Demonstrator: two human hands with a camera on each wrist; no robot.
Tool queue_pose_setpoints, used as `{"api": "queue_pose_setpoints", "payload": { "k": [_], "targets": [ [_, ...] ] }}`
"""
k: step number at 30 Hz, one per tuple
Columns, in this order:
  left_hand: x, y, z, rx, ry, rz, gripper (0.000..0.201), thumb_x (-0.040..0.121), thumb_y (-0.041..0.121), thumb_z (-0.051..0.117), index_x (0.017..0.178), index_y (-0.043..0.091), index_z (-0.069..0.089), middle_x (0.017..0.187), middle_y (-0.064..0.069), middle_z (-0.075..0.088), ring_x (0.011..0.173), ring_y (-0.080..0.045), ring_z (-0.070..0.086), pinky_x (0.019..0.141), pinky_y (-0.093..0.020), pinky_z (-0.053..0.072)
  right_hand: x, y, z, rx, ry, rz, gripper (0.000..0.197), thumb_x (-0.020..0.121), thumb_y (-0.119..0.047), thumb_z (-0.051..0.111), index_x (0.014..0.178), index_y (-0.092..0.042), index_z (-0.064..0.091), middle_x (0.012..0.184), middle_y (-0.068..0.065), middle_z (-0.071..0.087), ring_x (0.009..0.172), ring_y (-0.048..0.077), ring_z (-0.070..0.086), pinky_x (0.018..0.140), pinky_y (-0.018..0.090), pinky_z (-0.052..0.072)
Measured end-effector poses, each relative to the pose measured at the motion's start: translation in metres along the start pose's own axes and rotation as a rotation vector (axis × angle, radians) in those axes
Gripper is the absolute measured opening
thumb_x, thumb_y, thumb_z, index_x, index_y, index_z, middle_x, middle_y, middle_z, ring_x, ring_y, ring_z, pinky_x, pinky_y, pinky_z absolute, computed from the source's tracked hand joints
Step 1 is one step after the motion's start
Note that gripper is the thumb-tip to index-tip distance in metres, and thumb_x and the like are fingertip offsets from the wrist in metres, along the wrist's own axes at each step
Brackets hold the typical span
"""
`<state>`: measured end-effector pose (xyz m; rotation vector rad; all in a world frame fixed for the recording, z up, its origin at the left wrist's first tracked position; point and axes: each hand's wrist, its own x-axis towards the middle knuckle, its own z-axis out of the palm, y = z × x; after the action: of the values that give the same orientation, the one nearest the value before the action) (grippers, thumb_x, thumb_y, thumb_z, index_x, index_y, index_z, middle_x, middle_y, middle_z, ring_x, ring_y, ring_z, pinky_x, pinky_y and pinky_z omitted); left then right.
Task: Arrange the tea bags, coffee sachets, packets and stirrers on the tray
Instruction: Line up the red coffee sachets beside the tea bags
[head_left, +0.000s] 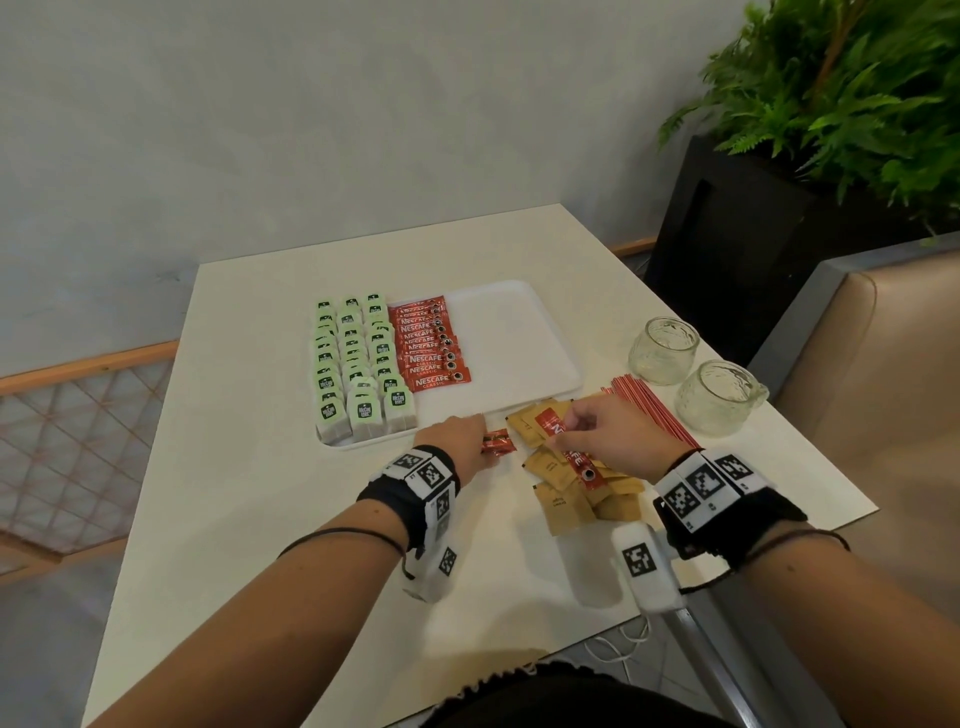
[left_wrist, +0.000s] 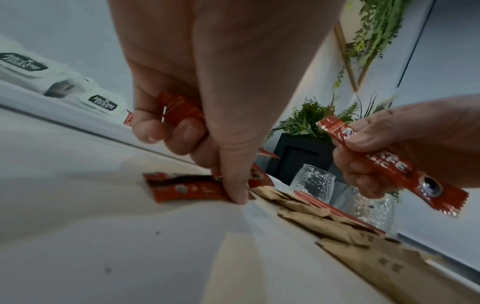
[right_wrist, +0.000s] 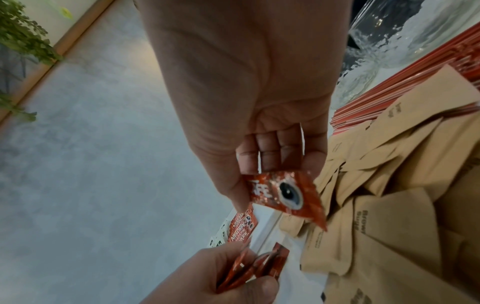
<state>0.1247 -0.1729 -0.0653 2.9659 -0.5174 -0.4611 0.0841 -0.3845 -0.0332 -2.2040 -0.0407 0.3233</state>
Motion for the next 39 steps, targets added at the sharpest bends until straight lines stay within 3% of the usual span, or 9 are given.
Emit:
{"api": "queue_pose_setpoints", "payload": {
  "k": [6, 11, 13, 15, 17, 23, 26, 32, 39],
  "targets": [
    [-0.002, -0.009, 0.001, -0.137, -0.139, 0.018, 0.024, 0.100, 0.037, 0.046, 0.100, 0.013, 0.050, 0.101, -0.009, 0.064, 0.089, -0.024, 0.061, 0.071, -0.029, 0.043, 0.001, -0.004, 0.005, 0.031, -0.131, 0.030, 0.015, 0.091, -0.013, 0.061, 0.082, -0.010, 0.050, 0.082, 0.010, 0.075, 0.071, 0.022, 0.071, 0.068, 0.036, 0.054],
    [-0.016, -0.015, -0.001, -0.734, 0.063, -0.014, 0.009, 0.100, 0.020, 0.046, 0.105, 0.014, 0.042, 0.090, -0.004, 0.061, 0.065, -0.011, 0.052, 0.054, -0.024, 0.042, 0.006, -0.006, 0.007, 0.108, -0.203, 0.052, 0.015, 0.095, -0.018, 0.060, 0.095, -0.003, 0.061, 0.081, 0.014, 0.071, 0.063, 0.017, 0.063, 0.056, 0.022, 0.050],
    [-0.022, -0.014, -0.003, -0.920, 0.116, -0.045, 0.020, 0.097, 0.029, 0.056, 0.108, 0.016, 0.047, 0.084, -0.001, 0.058, 0.062, -0.011, 0.050, 0.054, -0.024, 0.041, 0.012, -0.007, 0.007, 0.058, -0.201, 0.021, 0.016, 0.095, -0.024, 0.061, 0.095, -0.009, 0.066, 0.072, 0.004, 0.069, 0.059, 0.013, 0.058, 0.058, 0.023, 0.049],
    [-0.026, -0.013, -0.004, -1.044, 0.084, -0.042, 0.031, 0.089, 0.045, 0.066, 0.099, 0.017, 0.056, 0.073, 0.002, 0.053, 0.058, -0.012, 0.048, 0.056, -0.026, 0.040, 0.017, -0.011, 0.008, 0.055, -0.210, 0.000, 0.014, 0.093, -0.027, 0.063, 0.092, -0.015, 0.069, 0.068, 0.000, 0.067, 0.059, 0.013, 0.055, 0.061, 0.027, 0.048],
    [-0.028, -0.013, -0.005, -1.124, 0.040, -0.035, 0.031, 0.086, 0.048, 0.069, 0.089, 0.017, 0.064, 0.064, 0.004, 0.049, 0.053, -0.012, 0.044, 0.053, -0.026, 0.038, 0.022, -0.016, 0.010, 0.061, -0.225, -0.019, 0.014, 0.092, -0.029, 0.065, 0.090, -0.016, 0.071, 0.068, 0.001, 0.066, 0.059, 0.015, 0.054, 0.062, 0.031, 0.047],
    [-0.027, -0.021, -0.007, -1.011, 0.179, -0.040, 0.027, 0.091, 0.036, 0.066, 0.074, 0.016, 0.058, 0.056, 0.008, 0.047, 0.046, -0.009, 0.040, 0.043, -0.020, 0.033, 0.031, -0.039, 0.020, -0.104, -0.229, -0.078, 0.018, 0.092, -0.035, 0.064, 0.077, -0.026, 0.067, 0.064, -0.007, 0.065, 0.048, 0.003, 0.048, 0.052, 0.022, 0.039],
    [-0.026, -0.036, -0.015, -1.014, 0.237, -0.076, 0.031, 0.092, 0.037, 0.064, 0.072, 0.016, 0.054, 0.057, 0.005, 0.045, 0.046, -0.011, 0.039, 0.045, -0.022, 0.034, 0.040, -0.043, 0.018, -0.059, -0.131, -0.079, 0.019, 0.091, -0.032, 0.065, 0.079, -0.017, 0.068, 0.064, -0.006, 0.065, 0.045, 0.000, 0.046, 0.052, 0.020, 0.037],
    [-0.023, -0.057, -0.029, -1.075, 0.253, -0.137, 0.035, 0.091, 0.044, 0.064, 0.074, 0.015, 0.052, 0.061, 0.000, 0.047, 0.049, -0.015, 0.041, 0.047, -0.025, 0.037, 0.062, -0.048, 0.018, 0.360, 0.017, 0.037, 0.016, 0.083, -0.021, 0.075, 0.087, -0.006, 0.072, 0.070, 0.004, 0.070, 0.051, 0.011, 0.044, 0.052, 0.023, 0.039],
    [-0.016, -0.096, -0.051, -1.145, 0.275, -0.302, 0.025, 0.097, 0.029, 0.049, 0.077, 0.015, 0.056, 0.071, -0.003, 0.059, 0.054, -0.015, 0.044, 0.050, -0.023, 0.040, 0.104, -0.038, 0.031, 0.211, 0.086, 0.194, 0.019, 0.084, -0.021, 0.075, 0.088, -0.003, 0.075, 0.080, 0.011, 0.074, 0.049, 0.009, 0.052, 0.052, 0.022, 0.046]
  ]
}}
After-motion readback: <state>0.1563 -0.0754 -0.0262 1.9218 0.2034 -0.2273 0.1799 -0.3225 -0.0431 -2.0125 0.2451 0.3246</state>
